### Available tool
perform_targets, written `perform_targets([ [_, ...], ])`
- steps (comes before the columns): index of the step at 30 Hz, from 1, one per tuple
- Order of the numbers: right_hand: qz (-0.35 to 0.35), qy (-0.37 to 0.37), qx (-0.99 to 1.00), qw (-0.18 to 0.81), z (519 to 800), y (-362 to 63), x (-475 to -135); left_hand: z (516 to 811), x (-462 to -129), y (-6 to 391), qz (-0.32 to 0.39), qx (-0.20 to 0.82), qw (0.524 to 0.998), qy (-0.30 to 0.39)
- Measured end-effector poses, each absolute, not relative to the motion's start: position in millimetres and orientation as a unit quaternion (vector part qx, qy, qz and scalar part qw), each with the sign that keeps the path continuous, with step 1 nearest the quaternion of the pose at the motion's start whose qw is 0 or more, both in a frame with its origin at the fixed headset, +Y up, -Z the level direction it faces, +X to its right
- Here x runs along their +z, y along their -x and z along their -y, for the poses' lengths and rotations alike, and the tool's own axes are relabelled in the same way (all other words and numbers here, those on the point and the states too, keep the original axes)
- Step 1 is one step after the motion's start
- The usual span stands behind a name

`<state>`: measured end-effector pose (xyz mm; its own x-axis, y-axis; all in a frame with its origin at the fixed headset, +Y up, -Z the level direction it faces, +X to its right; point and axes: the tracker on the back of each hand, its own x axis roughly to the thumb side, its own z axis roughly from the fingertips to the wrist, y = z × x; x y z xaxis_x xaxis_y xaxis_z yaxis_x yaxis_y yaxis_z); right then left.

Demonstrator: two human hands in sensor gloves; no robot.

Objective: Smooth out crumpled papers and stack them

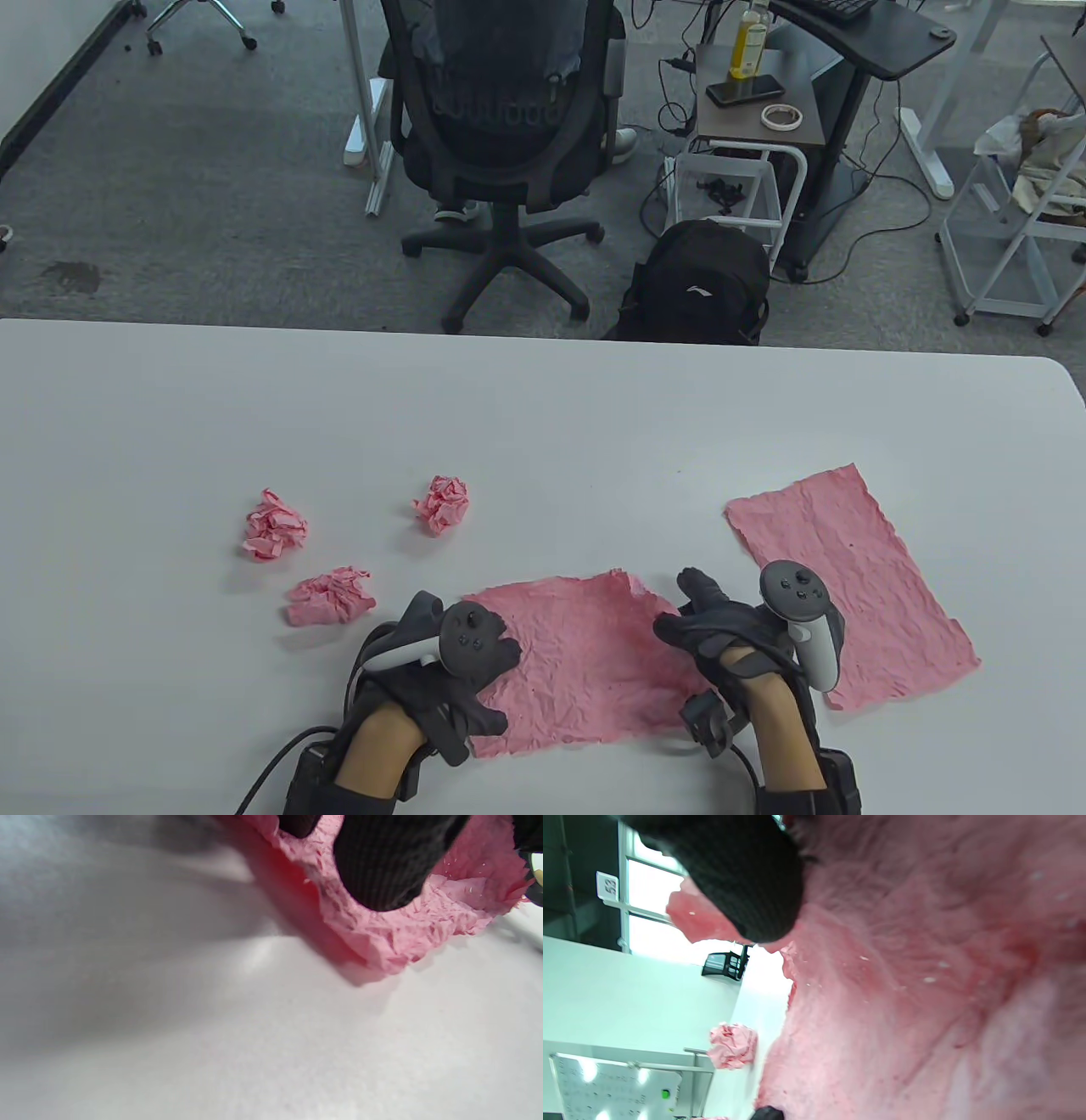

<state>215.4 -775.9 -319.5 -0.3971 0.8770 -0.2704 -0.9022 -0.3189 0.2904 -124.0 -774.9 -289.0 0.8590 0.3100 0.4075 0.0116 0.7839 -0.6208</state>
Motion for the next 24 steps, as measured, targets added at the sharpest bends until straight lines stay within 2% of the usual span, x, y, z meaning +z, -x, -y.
perform_targets([
  [4,-0.204,0.023,0.812,0.546,775.2,-217.0,-319.3,774.9,-289.0,123.8,0.253,0.082,0.910,0.318],
  [8,-0.160,0.015,0.803,0.574,771.8,-217.8,-321.0,774.2,-289.4,123.2,0.256,0.080,0.913,0.307],
  [14,0.004,0.033,0.712,0.702,757.4,-252.9,-325.2,756.1,-290.7,128.3,0.247,0.109,0.952,0.144],
  [17,0.120,0.093,0.652,0.742,751.7,-289.2,-319.6,747.9,-288.3,129.4,0.245,0.123,0.958,0.085],
  [20,0.204,0.143,0.605,0.756,750.9,-321.2,-308.6,745.2,-287.4,129.1,0.242,0.124,0.960,0.072],
  [24,0.267,0.207,0.554,0.761,755.7,-354.3,-289.1,746.4,-288.2,129.8,0.238,0.131,0.959,0.075],
])
